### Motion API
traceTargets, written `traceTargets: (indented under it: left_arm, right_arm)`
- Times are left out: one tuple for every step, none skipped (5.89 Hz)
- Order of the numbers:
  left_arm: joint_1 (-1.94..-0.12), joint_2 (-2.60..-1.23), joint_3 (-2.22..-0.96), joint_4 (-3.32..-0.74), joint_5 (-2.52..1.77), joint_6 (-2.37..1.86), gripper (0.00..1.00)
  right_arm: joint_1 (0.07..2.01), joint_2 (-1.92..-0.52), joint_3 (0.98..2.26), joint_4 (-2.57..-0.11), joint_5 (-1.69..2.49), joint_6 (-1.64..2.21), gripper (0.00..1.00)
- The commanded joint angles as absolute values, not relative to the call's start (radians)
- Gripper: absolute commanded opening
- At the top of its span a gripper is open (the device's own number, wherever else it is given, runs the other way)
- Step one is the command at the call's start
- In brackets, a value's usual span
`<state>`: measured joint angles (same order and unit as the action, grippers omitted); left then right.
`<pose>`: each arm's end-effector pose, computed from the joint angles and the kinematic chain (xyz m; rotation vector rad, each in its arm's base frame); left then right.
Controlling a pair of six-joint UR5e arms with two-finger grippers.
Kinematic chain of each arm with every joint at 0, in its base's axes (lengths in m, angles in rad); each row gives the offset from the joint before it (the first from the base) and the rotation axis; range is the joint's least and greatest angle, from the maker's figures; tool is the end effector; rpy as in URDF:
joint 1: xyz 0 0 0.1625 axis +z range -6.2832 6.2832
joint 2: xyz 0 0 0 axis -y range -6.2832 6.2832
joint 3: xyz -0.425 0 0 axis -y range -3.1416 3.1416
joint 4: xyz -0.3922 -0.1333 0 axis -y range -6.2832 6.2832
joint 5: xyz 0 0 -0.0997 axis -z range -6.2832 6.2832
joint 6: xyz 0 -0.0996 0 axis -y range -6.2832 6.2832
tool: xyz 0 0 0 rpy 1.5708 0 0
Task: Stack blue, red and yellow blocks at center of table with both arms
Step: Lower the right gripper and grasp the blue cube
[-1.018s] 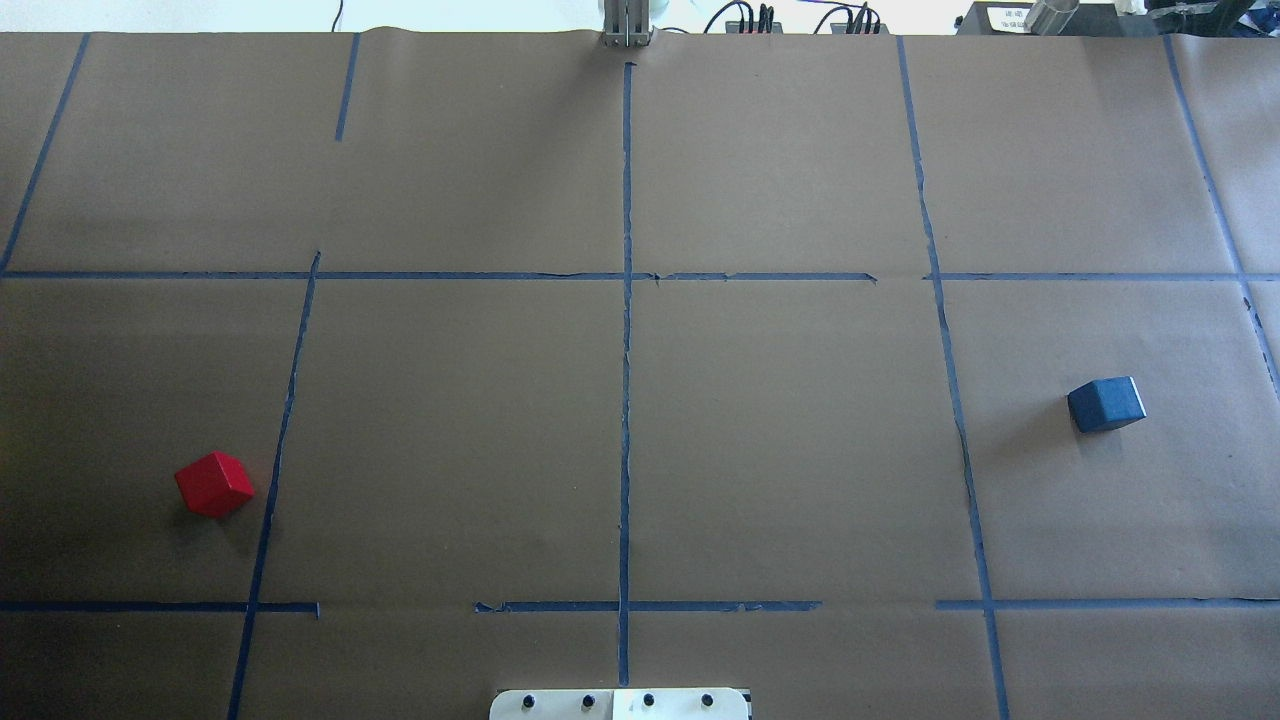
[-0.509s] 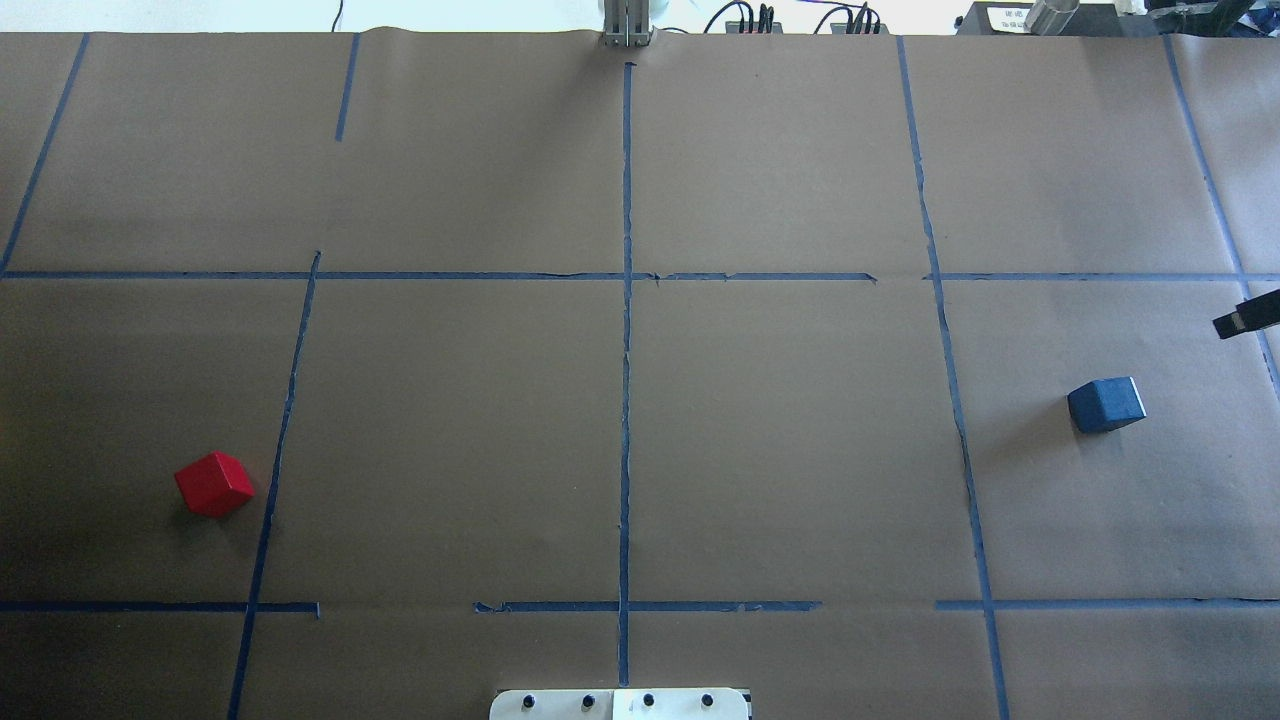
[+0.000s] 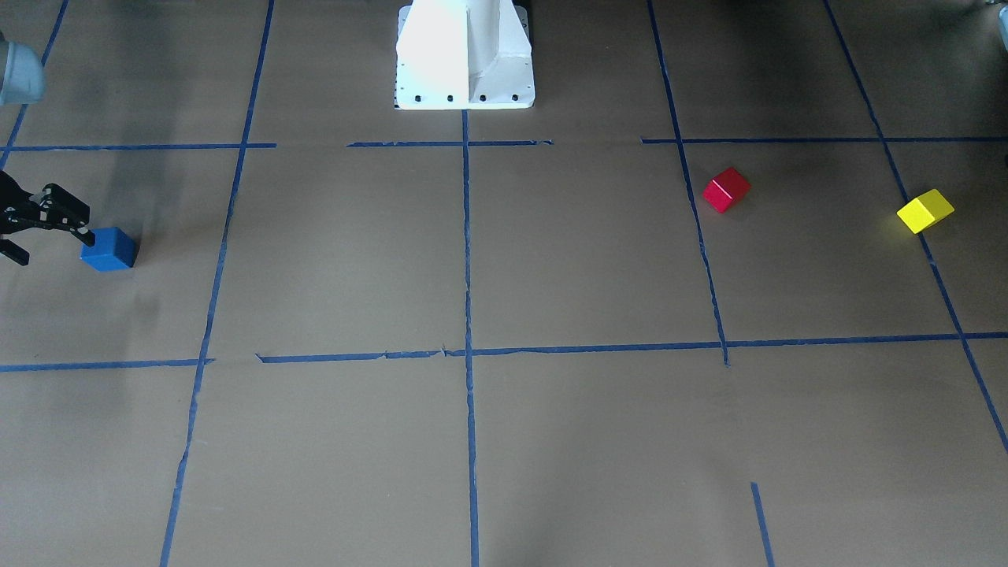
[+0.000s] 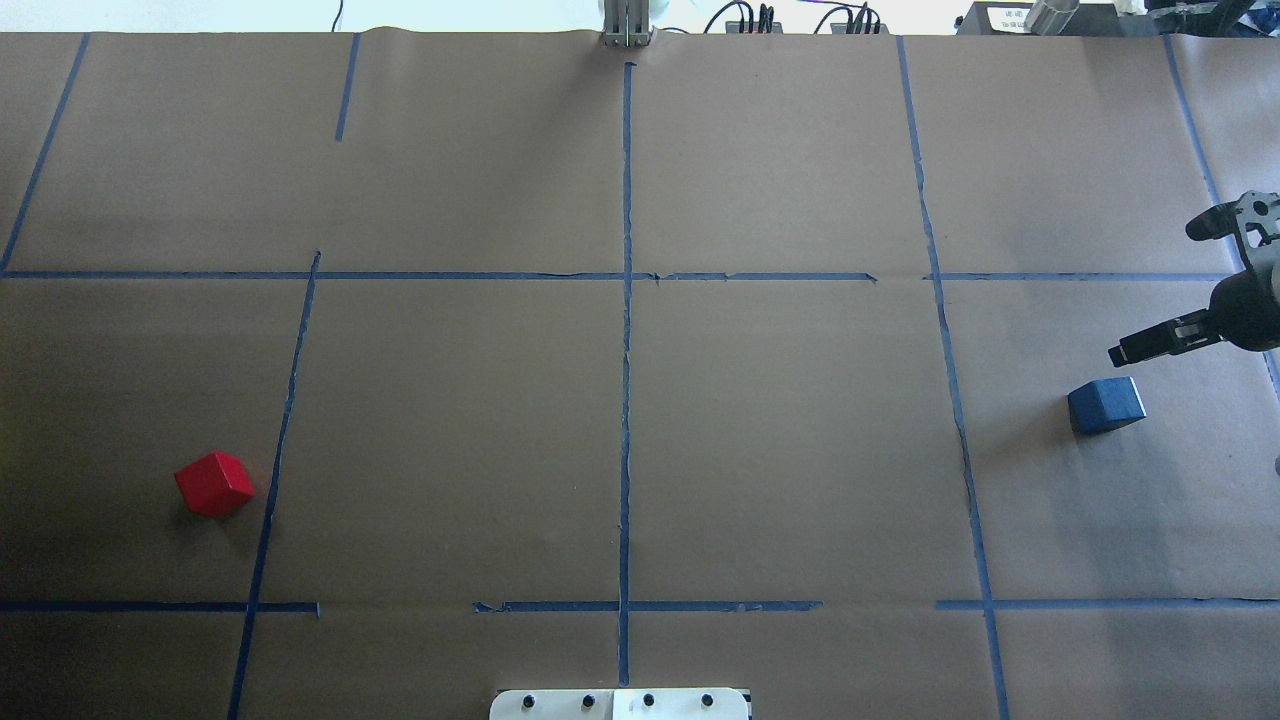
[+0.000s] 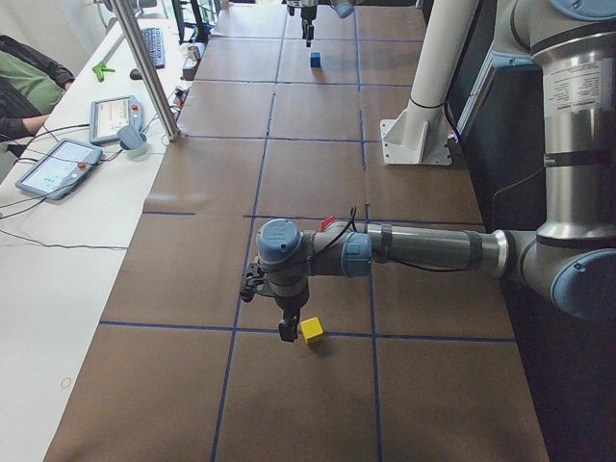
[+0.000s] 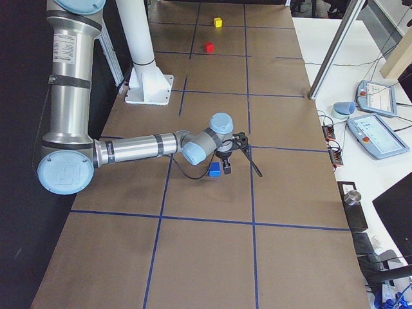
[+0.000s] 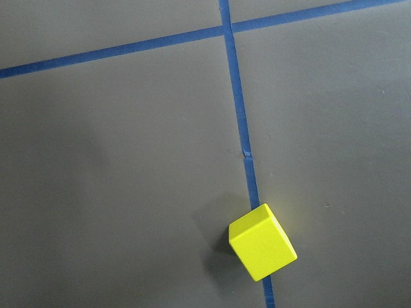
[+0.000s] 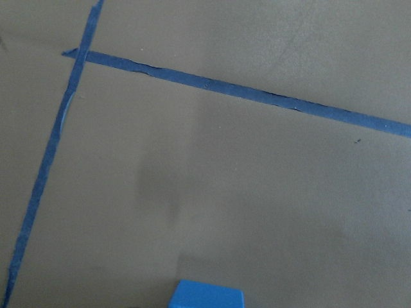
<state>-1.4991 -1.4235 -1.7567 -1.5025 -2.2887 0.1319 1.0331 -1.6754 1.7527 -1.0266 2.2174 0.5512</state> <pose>-0.0370 -0.4307 0.6457 -0.0068 0.7194 0.1841 -0.1798 -0.4446 0.5615 0.1888 -0.8452 -0.1882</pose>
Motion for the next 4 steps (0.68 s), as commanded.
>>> traceTargets:
  left_arm:
    - [-1.497,-1.424,-1.756,-1.503,-2.289,0.132,1.00]
    - [-1.497,-1.424,-1.756,-1.503,-2.289,0.132,1.00]
    - [-1.497,-1.424,-1.756,-1.502,-2.290,0.132,1.00]
    - [-1.496,-1.424,-1.756,-1.502,-2.290,0.132,1.00]
  right_arm:
    - [0.976,-1.677,1.741,-1.023,2.174,0.641,1.00]
    - [0.944,-1.683,1.737,-1.023,2.146,0.650,1.00]
    - [0.919,-1.683,1.723,-1.025,2.140,0.650,1.00]
    - [0.890,-1.678,1.686,-1.023,2.113,0.650,1.00]
